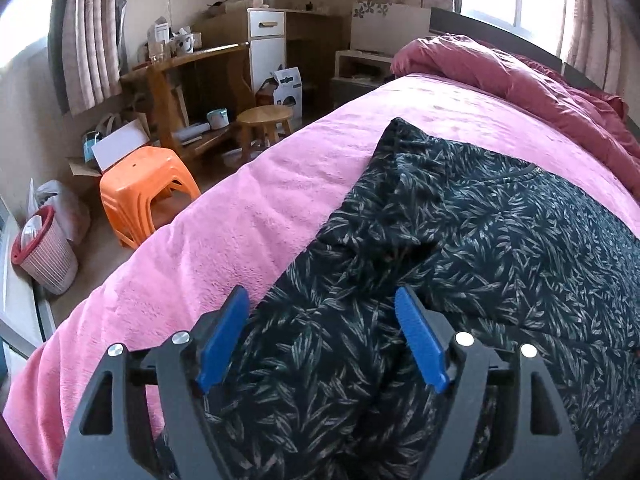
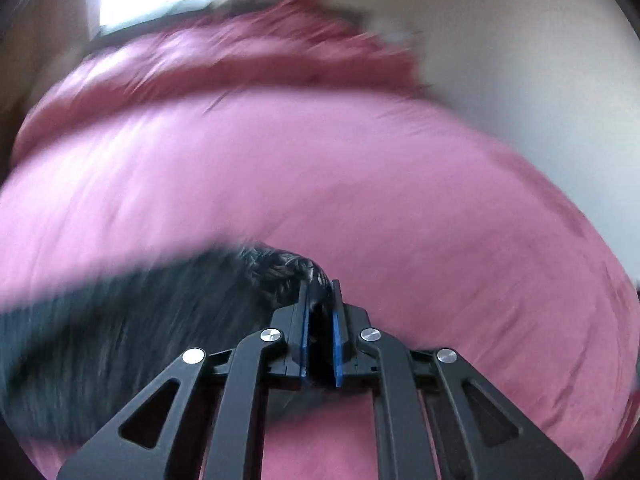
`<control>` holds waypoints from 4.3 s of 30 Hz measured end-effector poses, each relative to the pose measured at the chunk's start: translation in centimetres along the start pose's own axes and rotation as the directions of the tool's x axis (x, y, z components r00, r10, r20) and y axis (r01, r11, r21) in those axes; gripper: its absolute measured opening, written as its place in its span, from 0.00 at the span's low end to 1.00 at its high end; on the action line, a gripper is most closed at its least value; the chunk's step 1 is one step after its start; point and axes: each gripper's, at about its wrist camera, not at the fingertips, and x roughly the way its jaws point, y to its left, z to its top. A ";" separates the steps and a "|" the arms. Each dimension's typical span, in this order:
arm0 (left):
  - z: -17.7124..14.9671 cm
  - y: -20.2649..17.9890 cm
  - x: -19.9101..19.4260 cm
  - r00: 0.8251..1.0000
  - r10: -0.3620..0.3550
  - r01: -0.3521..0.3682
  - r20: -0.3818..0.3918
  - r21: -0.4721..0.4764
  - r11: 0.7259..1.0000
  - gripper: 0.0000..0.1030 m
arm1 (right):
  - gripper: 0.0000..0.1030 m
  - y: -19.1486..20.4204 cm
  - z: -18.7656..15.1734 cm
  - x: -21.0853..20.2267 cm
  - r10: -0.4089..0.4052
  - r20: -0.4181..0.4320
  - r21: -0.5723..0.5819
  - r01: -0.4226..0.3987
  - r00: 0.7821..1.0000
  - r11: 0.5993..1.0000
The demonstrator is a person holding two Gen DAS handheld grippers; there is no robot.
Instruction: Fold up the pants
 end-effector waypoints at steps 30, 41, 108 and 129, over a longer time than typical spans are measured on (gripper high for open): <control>12.8 -3.5 3.8 0.978 -0.198 0.203 -0.060 0.098 0.974 0.98 | 0.68 5.6 -13.1 -3.5 0.216 -0.049 -0.008 -0.216 0.975 0.976; 14.6 -6.4 11.6 0.942 -0.255 0.262 -0.218 0.002 0.965 0.59 | 0.69 5.8 -13.3 -3.3 0.214 -0.053 -0.010 -0.215 0.975 0.976; -0.8 9.1 -10.0 0.613 -0.711 0.790 0.344 -0.268 0.551 0.02 | 0.04 3.9 -13.5 -20.5 0.681 -0.158 0.189 -0.655 0.715 0.732; -10.4 8.8 -10.7 0.757 -0.650 0.626 0.062 -0.354 0.695 0.80 | 0.04 -0.1 -27.8 -19.3 0.673 -0.184 0.237 -0.632 0.717 0.738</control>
